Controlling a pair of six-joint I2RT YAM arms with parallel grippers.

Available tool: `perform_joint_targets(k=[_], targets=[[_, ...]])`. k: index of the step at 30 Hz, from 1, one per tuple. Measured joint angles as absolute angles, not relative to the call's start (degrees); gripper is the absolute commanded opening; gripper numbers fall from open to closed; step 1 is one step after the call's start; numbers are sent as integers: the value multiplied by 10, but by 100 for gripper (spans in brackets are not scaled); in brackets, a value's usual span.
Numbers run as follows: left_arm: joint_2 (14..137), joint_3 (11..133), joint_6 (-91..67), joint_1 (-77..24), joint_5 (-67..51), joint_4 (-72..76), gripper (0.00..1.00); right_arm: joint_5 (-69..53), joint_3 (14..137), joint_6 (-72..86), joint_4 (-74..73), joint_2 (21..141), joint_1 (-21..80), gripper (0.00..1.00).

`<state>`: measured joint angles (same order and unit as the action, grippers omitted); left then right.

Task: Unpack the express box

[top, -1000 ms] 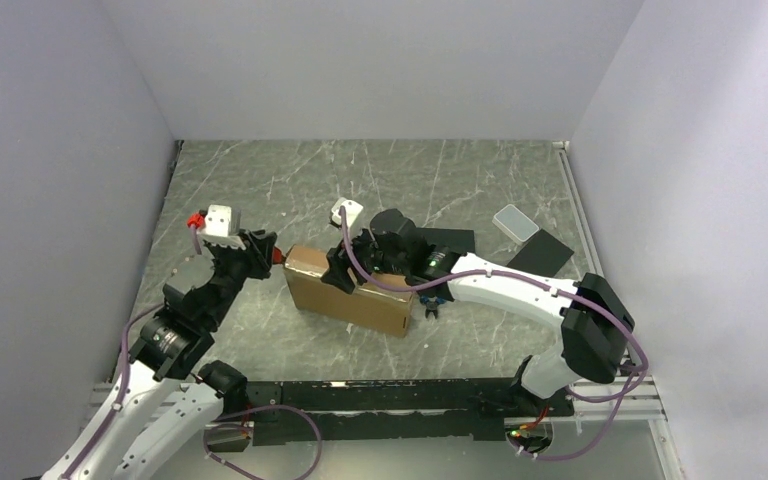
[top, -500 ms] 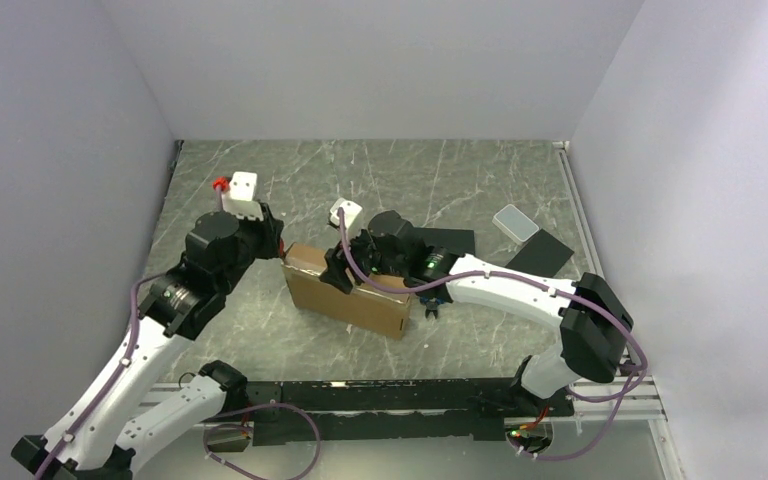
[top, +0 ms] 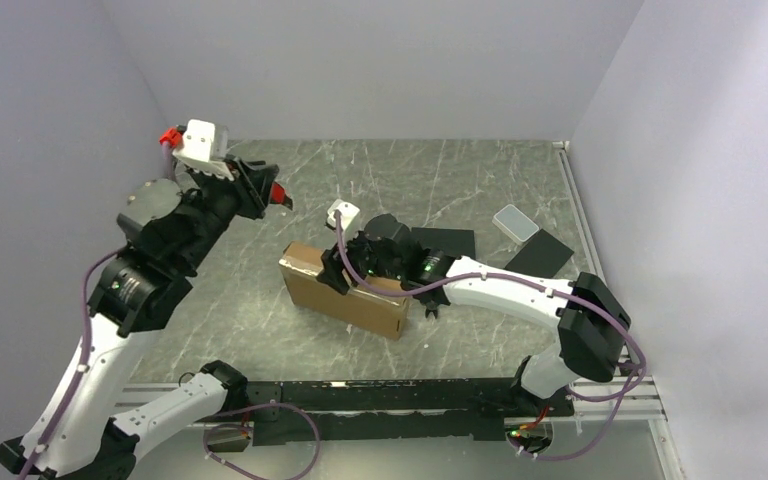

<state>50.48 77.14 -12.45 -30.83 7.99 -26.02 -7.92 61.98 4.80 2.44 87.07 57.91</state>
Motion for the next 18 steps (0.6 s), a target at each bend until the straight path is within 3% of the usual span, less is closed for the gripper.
perform_joint_targets(k=[6, 18], targets=[[493, 835, -99, -308, 107, -309, 0, -51, 632, 101, 19, 878, 573, 59], [399, 820, -106, -308, 162, -414, 0, -101, 675, 364, 25, 948, 462, 62]])
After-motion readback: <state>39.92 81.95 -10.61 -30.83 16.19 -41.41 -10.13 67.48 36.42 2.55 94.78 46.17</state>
